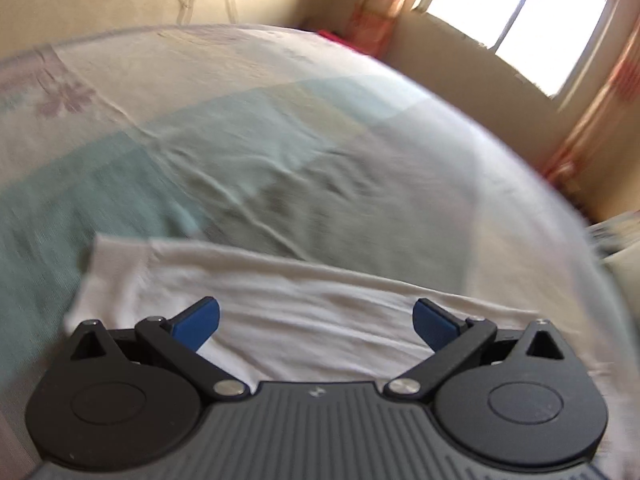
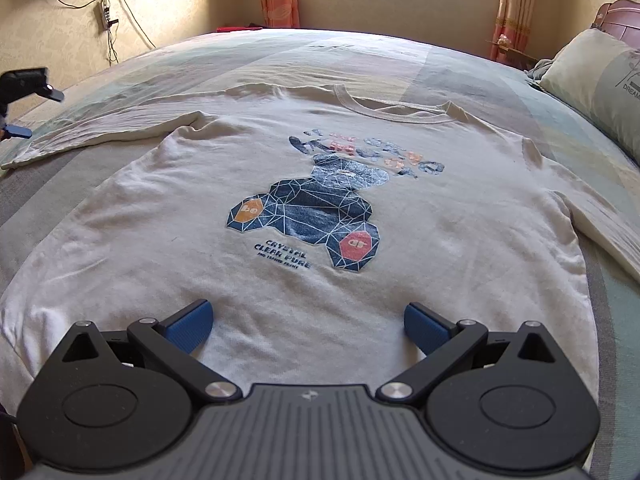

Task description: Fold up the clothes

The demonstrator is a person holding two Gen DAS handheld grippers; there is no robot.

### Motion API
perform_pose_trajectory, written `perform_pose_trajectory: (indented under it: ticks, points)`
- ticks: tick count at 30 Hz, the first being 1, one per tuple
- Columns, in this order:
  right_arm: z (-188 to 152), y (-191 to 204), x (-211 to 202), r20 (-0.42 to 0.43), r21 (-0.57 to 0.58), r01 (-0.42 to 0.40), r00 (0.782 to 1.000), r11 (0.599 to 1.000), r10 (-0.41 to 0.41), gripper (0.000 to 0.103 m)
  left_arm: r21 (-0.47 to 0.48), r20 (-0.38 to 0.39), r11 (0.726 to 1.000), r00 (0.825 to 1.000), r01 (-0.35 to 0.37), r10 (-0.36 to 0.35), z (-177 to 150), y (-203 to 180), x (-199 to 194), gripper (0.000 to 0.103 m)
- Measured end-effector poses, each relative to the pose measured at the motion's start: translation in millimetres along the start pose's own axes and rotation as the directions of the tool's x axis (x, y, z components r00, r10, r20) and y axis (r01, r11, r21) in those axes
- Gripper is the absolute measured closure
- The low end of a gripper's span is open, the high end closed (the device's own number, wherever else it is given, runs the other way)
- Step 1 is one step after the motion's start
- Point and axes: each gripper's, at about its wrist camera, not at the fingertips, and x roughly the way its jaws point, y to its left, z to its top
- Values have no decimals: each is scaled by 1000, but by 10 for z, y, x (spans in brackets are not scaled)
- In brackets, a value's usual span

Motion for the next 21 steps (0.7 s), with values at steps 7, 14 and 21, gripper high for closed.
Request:
perform_pose_trajectory:
  ticks: [7,14,21]
  points:
    - [-6,8,-5,0,0,2,1000,1000,-2,0,-152,-24,975,985,163,-169,-396,106,-52,1]
    - [-12,-6,-5,2,-2,-2,1000,1000,2,0,-284,25,938,980,198,-200,-591,371,85,1]
    - [-13,-6,-8,4,1,-4,1000,1000,4,0,-250,99,948,979,197,-177,-552,323,214,1]
